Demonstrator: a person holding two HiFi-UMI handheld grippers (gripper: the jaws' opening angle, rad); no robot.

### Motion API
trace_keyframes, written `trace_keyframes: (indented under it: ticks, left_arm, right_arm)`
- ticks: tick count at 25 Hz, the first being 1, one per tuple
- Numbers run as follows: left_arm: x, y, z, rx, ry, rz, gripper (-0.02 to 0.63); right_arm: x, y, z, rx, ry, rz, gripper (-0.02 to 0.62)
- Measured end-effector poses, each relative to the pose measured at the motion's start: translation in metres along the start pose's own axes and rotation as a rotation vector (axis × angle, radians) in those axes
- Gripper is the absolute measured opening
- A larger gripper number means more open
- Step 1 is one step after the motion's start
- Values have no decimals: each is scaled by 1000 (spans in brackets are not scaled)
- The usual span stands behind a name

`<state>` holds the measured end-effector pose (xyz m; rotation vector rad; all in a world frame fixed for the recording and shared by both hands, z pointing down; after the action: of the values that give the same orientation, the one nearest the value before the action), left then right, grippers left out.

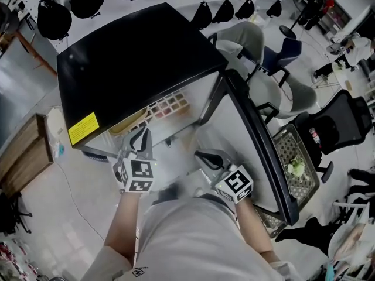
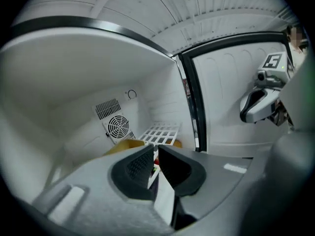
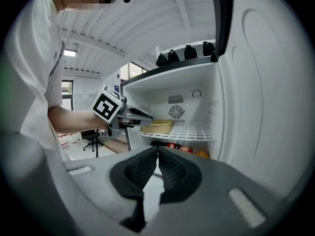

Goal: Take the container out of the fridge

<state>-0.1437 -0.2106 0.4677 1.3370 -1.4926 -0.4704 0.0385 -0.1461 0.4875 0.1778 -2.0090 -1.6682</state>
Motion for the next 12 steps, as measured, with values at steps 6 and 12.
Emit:
trace_keyframes:
  ticks: [6, 12]
  left_arm:
    - [28, 3, 6, 190, -32, 85, 107]
    - [51, 12, 14, 280, -31, 162, 150]
  right_arm:
    - [1, -2, -8, -3, 32, -4, 12]
    - [3, -4, -13, -17, 49, -2, 12]
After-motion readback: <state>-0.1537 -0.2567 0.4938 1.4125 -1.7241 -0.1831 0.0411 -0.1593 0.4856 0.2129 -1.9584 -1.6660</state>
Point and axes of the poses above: the fingertips, and each gripper's own axes: x forward along the fingers, z to its left, y out of its underside, the point moved 3 cm from there along -x, backward along the fingers, and after that the axes turned 5 degrees about -y, right-handed, at the moved point
